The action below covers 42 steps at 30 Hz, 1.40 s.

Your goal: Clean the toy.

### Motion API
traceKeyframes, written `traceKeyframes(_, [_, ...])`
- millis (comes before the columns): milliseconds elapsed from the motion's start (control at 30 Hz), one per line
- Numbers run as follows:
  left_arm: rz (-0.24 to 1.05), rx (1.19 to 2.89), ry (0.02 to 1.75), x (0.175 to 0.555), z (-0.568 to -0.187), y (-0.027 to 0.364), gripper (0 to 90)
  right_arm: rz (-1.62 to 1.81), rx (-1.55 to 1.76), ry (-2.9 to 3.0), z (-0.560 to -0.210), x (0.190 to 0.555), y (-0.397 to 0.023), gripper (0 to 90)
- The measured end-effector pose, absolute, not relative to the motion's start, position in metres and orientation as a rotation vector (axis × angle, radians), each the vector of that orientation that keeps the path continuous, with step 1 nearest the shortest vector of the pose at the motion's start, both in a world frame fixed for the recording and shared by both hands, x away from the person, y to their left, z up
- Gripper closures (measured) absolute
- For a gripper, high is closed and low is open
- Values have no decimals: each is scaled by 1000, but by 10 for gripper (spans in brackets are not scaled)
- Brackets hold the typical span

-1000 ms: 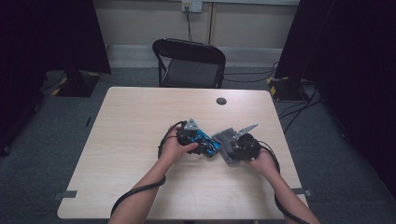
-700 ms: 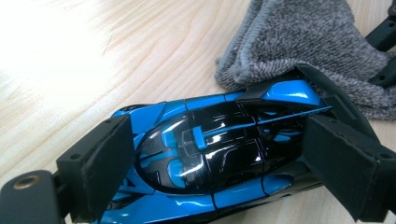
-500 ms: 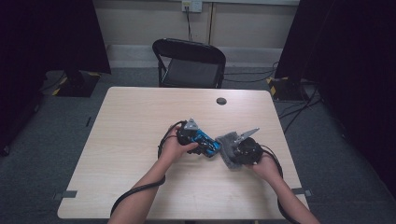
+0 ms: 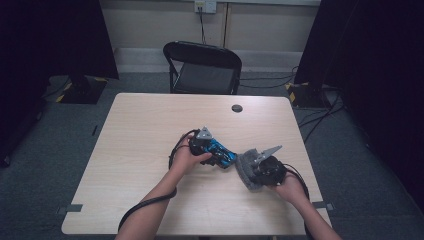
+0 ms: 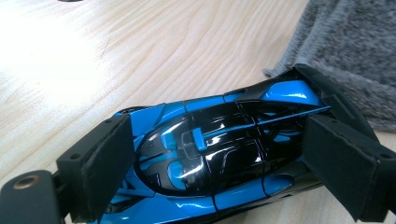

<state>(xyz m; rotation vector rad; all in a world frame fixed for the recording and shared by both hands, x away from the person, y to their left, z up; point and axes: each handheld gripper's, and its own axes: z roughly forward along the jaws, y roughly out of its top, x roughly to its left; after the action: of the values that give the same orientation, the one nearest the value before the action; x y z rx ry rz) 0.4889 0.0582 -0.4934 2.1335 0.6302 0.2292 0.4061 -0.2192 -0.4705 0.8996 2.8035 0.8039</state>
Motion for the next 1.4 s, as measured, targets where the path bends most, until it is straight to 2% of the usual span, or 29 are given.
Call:
traceKeyframes(400, [230,2133,628,489,-494,58,94,795,856,2807,-462,387,-227,763])
traceKeyframes(667, [231,2130,628,489,-494,59,94,911,878,2725,-431,389,-239,766])
traceKeyframes(833, [233,2130,627,489,-494,59,94,978,918,2668,-411,400,-246,766])
traceKeyframes(1033, [233,2126,628,489,-494,59,94,1026,982,2614,-404,423,-246,766])
traceKeyframes(1400, [235,2119,627,488,-495,59,94,996,980,2567,-407,467,-214,765])
